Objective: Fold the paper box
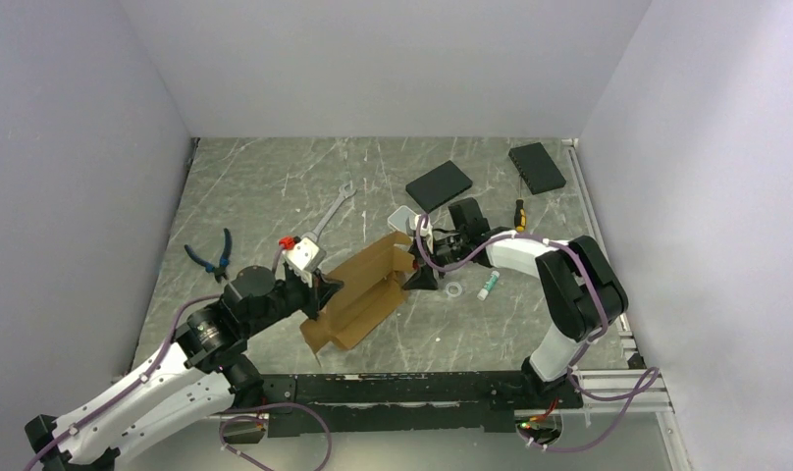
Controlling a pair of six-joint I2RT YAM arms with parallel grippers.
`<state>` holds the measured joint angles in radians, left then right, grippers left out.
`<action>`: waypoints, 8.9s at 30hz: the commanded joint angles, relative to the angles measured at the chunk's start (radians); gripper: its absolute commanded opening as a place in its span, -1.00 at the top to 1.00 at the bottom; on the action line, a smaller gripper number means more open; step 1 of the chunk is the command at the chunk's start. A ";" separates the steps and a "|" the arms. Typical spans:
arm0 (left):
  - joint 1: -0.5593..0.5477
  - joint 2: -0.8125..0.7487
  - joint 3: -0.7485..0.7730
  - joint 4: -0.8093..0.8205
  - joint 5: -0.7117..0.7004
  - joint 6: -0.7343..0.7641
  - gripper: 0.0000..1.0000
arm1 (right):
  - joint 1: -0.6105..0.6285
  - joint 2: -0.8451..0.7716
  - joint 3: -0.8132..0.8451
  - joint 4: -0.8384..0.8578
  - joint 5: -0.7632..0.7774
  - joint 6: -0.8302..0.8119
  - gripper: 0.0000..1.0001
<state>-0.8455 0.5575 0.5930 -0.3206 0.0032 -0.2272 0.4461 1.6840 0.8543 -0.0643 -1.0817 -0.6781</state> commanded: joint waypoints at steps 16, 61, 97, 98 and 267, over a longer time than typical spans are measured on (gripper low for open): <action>-0.004 -0.071 -0.009 -0.082 0.001 -0.090 1.00 | 0.026 -0.037 -0.175 0.555 -0.012 0.349 -0.26; -0.005 -0.197 -0.018 -0.133 -0.012 -0.130 1.00 | 0.103 -0.019 -0.290 0.794 0.102 0.481 -0.11; -0.006 -0.146 0.028 -0.175 0.039 -0.064 1.00 | 0.082 -0.045 -0.321 0.766 0.017 0.426 -0.14; -0.005 -0.153 0.025 -0.178 0.034 -0.067 1.00 | 0.082 -0.044 -0.322 0.774 0.019 0.430 -0.12; -0.005 0.087 -0.019 -0.359 -0.144 -0.821 -0.70 | 0.137 -0.068 0.050 -0.184 0.892 0.621 0.66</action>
<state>-0.8459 0.5858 0.5228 -0.6067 -0.0990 -0.9619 0.5804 1.6211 0.8795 -0.2646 -0.1276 -0.0727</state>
